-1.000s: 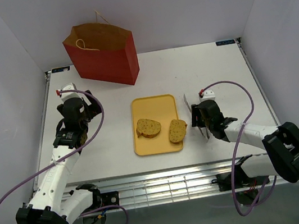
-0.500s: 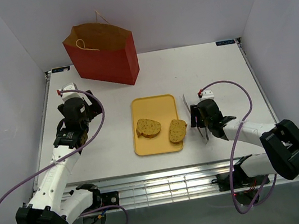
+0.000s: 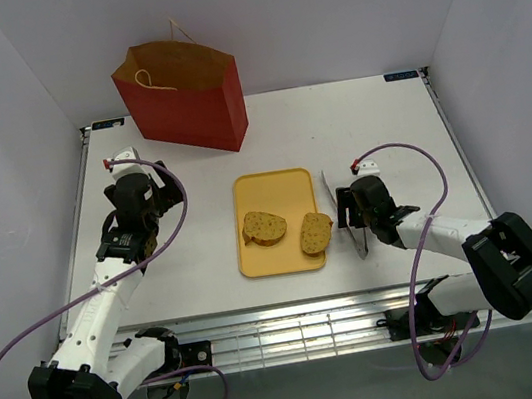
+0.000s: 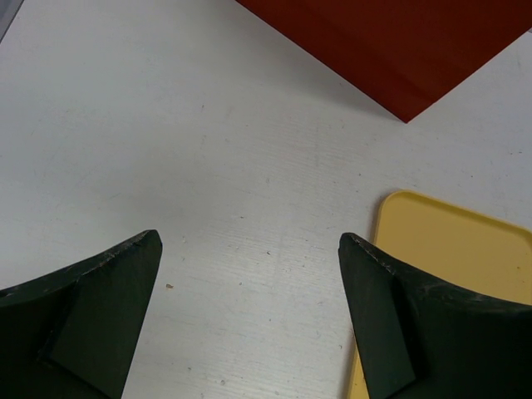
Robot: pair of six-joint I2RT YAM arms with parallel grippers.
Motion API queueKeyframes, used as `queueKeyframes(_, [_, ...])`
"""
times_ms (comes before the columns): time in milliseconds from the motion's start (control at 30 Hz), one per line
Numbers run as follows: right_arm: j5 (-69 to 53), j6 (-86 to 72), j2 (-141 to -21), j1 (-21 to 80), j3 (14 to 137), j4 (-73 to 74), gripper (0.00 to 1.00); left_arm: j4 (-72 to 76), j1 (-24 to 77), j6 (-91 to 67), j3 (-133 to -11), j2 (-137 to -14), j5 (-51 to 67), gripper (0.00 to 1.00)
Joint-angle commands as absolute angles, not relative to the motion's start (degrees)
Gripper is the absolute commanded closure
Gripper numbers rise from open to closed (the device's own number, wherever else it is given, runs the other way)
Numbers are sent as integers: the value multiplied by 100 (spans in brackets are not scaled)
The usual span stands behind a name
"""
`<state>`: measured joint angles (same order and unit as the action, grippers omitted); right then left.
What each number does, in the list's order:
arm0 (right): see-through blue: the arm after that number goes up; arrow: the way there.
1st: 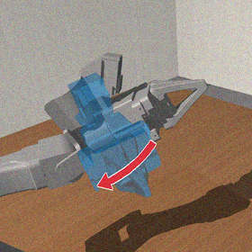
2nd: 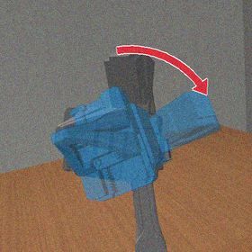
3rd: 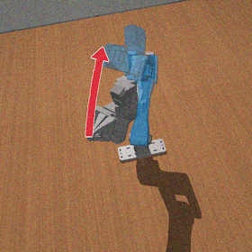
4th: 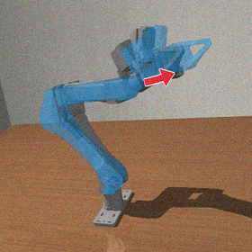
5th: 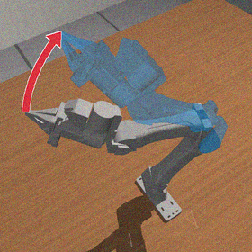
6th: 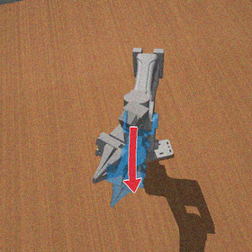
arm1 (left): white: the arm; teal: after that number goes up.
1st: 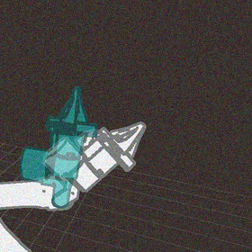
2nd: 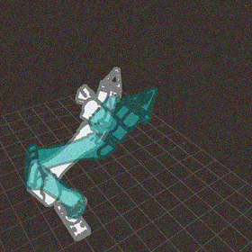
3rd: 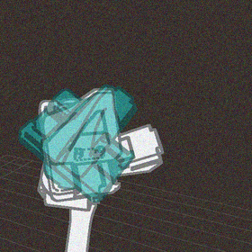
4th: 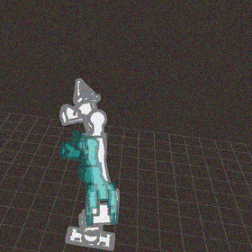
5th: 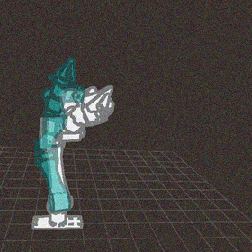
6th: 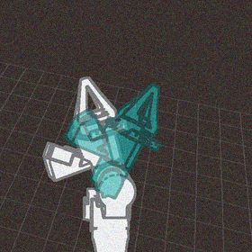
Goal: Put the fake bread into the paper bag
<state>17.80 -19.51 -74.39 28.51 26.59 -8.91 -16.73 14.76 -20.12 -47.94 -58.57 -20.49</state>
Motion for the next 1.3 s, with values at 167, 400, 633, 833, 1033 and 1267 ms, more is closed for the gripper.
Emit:
queueKeyframes(167, [1828, -2021, -7207, 2830, 2971, -774, 23, -1635, 1503, -1934, -4860, -5775, -2030, 2])
queueKeyframes(400, [1968, -1960, -6935, 2830, 3225, -335, 22, -1635, 1512, -1925, -4860, -5783, -2004, 2])
queueKeyframes(633, [2030, -1872, -6540, 2839, 3533, 9, 22, -1617, 1521, -1916, -4852, -5766, -2013, 2])
queueKeyframes(833, [2057, -1653, -6241, 2830, 4271, 439, 21, -1617, 1521, -1916, -4852, -5792, -2013, 2])
queueKeyframes(1033, [2232, -1477, -6126, 2839, 5008, 738, 21, -1608, 1521, -1907, -4843, -5836, -2021, 2])
queueKeyframes(1267, [2092, -1582, -6275, 2813, 5817, 1423, 18, -1608, 1521, -1863, -4852, -5880, -2013, 2])
